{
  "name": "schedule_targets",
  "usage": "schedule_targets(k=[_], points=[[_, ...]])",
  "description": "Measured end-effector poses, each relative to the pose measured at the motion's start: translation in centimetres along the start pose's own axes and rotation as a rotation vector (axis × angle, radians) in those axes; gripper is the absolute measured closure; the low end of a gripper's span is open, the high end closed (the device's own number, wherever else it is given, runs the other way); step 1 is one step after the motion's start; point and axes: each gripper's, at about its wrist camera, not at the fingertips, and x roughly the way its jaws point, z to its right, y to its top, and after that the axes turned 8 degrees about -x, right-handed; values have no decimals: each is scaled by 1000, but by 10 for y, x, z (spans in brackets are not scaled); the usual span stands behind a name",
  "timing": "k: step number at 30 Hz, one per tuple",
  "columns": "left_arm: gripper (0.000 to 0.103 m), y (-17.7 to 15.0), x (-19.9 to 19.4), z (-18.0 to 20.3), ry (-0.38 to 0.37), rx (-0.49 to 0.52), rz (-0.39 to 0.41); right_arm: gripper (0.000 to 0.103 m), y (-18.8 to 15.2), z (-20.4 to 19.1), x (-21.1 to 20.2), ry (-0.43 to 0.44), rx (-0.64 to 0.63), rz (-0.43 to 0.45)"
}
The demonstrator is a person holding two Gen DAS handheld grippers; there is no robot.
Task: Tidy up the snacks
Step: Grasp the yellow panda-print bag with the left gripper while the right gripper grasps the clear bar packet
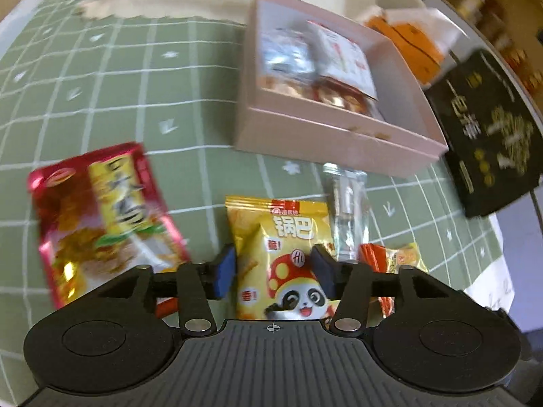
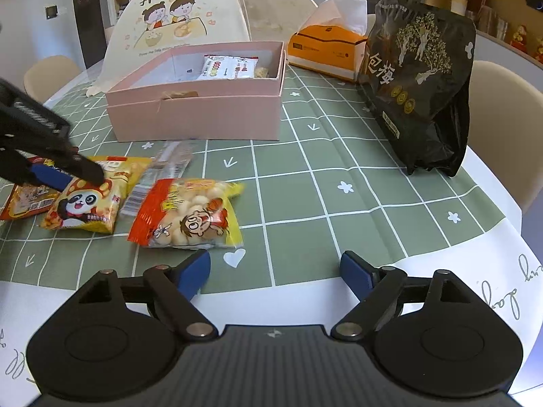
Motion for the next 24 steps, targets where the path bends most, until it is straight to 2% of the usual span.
schedule_targets(k=[4, 8, 10, 11, 13, 17, 19, 20, 24], points=[[28, 2, 12, 18, 14, 118, 10, 8, -2, -2, 1, 2, 5, 5], [13, -11, 20, 40, 78, 312, 6, 6, -1, -3, 1, 0, 12, -3], [11, -20, 24, 48, 107, 408, 22, 5, -1, -4, 1, 4, 8, -3], [11, -23, 24, 49, 110, 420, 33, 5, -1, -3, 2, 7, 4, -1], [13, -22, 22, 43, 90, 391, 42, 4, -2, -3, 2, 15, -5, 2], [25, -14, 10, 26, 31, 301, 32, 4, 3, 0, 2, 53, -45, -32], [27, -15, 1, 16, -6, 259, 26, 17, 12, 5, -3, 77, -39, -70], [28, -18, -7, 10, -7, 246, 31, 27, 16, 9, -7, 94, -18, -59], [28, -30, -31, -4, 3, 211, 46, 22, 43, 9, -15, 133, 6, 23]])
